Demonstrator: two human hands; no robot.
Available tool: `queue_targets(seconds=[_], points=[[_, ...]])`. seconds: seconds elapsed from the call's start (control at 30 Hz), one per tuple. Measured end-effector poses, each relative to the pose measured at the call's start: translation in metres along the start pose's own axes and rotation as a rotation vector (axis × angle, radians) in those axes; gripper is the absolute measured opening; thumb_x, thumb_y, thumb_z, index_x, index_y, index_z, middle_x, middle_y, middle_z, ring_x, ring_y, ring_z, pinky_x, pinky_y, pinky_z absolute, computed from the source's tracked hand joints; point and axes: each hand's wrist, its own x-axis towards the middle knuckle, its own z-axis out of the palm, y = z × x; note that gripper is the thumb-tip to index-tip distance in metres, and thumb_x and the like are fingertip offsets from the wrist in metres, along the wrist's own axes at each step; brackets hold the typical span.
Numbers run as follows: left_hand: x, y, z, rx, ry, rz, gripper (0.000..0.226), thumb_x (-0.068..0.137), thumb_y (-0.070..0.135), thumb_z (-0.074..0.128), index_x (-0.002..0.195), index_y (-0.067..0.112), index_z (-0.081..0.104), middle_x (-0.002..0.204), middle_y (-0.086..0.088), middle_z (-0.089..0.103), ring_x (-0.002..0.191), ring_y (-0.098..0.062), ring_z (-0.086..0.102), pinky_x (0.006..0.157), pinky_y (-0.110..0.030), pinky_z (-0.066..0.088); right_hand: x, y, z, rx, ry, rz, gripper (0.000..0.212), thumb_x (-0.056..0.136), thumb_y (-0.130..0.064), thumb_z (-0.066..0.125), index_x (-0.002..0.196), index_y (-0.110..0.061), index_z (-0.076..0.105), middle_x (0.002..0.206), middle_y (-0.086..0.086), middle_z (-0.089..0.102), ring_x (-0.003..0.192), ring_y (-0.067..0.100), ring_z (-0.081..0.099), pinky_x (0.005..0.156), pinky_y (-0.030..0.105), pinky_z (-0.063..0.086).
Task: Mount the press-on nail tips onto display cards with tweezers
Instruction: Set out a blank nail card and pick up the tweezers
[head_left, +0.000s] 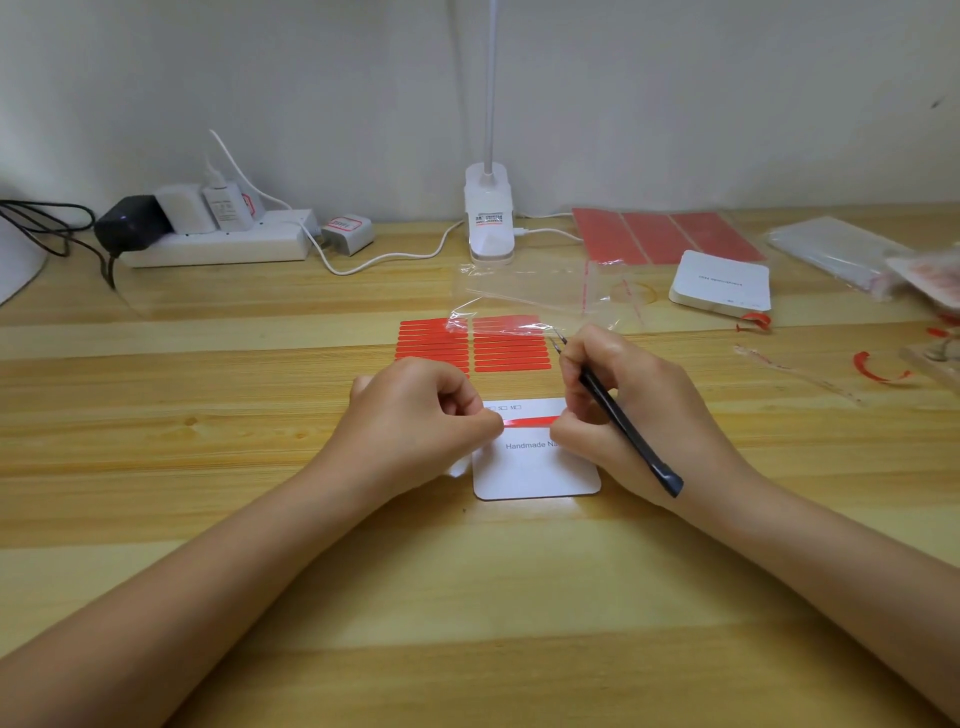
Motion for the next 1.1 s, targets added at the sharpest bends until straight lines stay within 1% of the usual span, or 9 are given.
queue_targets(seconds=[0.13,0.33,0.47,0.63,0.7,0.8,0.87,1.0,1.1], points=[[-0.0004,0.0015,0.0003,0.018,0.010,-0.006,0.016,0.068,0.024,0.063,0.057,0.014,0.059,0.042,0.020,0.046,0.051,0.004,0.045,0.072,-0.030,0.027,0.0013,0.0018,0.0027,-0.058,0.009,-0.015,0.030,0.064,0.001,0.061,0.073,-0.022,0.043,0.057,-0.004,0.048,0.057,0.015,0.045,0.056,0.030,0.039],[0.0001,0.0038,0.0015,0.027,0.009,-0.013,0.015,0.067,0.024,0.062,0.056,0.014,0.058,0.038,0.019,0.047,0.050,0.008,0.046,0.070,-0.030,0.027,0.0004,0.0080,0.0052,-0.109,0.019,-0.048,0.034,0.063,-0.002,0.060,0.075,-0.026,0.041,0.058,-0.001,0.049,0.055,0.012,0.043,0.052,0.029,0.037],[0.0001,0.0039,0.0026,0.049,0.020,-0.020,0.015,0.067,0.024,0.063,0.056,0.014,0.058,0.038,0.020,0.047,0.052,0.010,0.045,0.071,-0.030,0.026,-0.0001,0.0090,0.0058,-0.128,0.012,-0.062,0.036,0.066,-0.001,0.061,0.079,-0.027,0.040,0.059,0.004,0.049,0.056,0.019,0.041,0.052,0.038,0.039],[0.0001,0.0027,0.0051,0.122,0.044,0.003,0.019,0.066,0.030,0.062,0.053,0.019,0.053,0.045,0.027,0.049,0.061,0.010,0.047,0.074,-0.022,0.023,-0.0022,0.0059,0.0041,-0.177,-0.002,-0.084,0.030,0.070,0.000,0.060,0.082,-0.022,0.043,0.059,0.003,0.047,0.054,0.021,0.039,0.049,0.038,0.036],[-0.0012,0.0028,0.0059,0.147,0.042,0.024,0.020,0.064,0.035,0.060,0.053,0.022,0.051,0.048,0.030,0.050,0.064,0.010,0.047,0.072,-0.028,0.018,-0.0031,0.0041,0.0028,-0.178,-0.012,-0.088,0.026,0.071,0.000,0.060,0.083,-0.018,0.045,0.060,0.005,0.047,0.055,0.023,0.040,0.050,0.038,0.035],[-0.0034,0.0031,0.0052,0.196,0.064,0.063,0.020,0.062,0.041,0.054,0.053,0.023,0.048,0.050,0.018,0.050,0.067,0.008,0.046,0.067,-0.031,0.014,-0.0034,0.0021,0.0014,-0.175,-0.023,-0.082,0.025,0.071,0.000,0.060,0.084,-0.016,0.046,0.061,0.006,0.048,0.056,0.022,0.040,0.051,0.038,0.035],[-0.0048,0.0036,0.0036,0.258,0.086,0.088,0.021,0.063,0.041,0.053,0.055,0.023,0.047,0.054,0.012,0.048,0.066,0.002,0.046,0.067,-0.031,0.014,-0.0032,0.0012,0.0011,-0.182,-0.022,-0.081,0.026,0.071,0.001,0.060,0.083,-0.017,0.046,0.061,0.007,0.049,0.056,0.023,0.041,0.052,0.037,0.035],[-0.0058,0.0039,0.0036,0.319,0.119,0.208,0.017,0.070,0.032,0.057,0.069,0.028,0.041,0.070,0.011,0.046,0.071,-0.004,0.043,0.069,-0.029,0.015,-0.0025,0.0011,0.0012,-0.174,-0.016,-0.083,0.025,0.070,0.001,0.060,0.082,-0.016,0.046,0.061,0.008,0.050,0.056,0.024,0.042,0.052,0.039,0.036],[-0.0049,0.0056,0.0033,0.246,0.023,0.338,0.029,0.074,0.014,0.059,0.082,0.038,0.046,0.083,0.014,0.047,0.080,0.000,0.039,0.073,-0.029,0.019,-0.0026,0.0029,0.0013,-0.159,-0.024,-0.083,0.025,0.071,0.001,0.060,0.082,-0.016,0.046,0.061,0.008,0.048,0.055,0.024,0.040,0.051,0.038,0.035]])
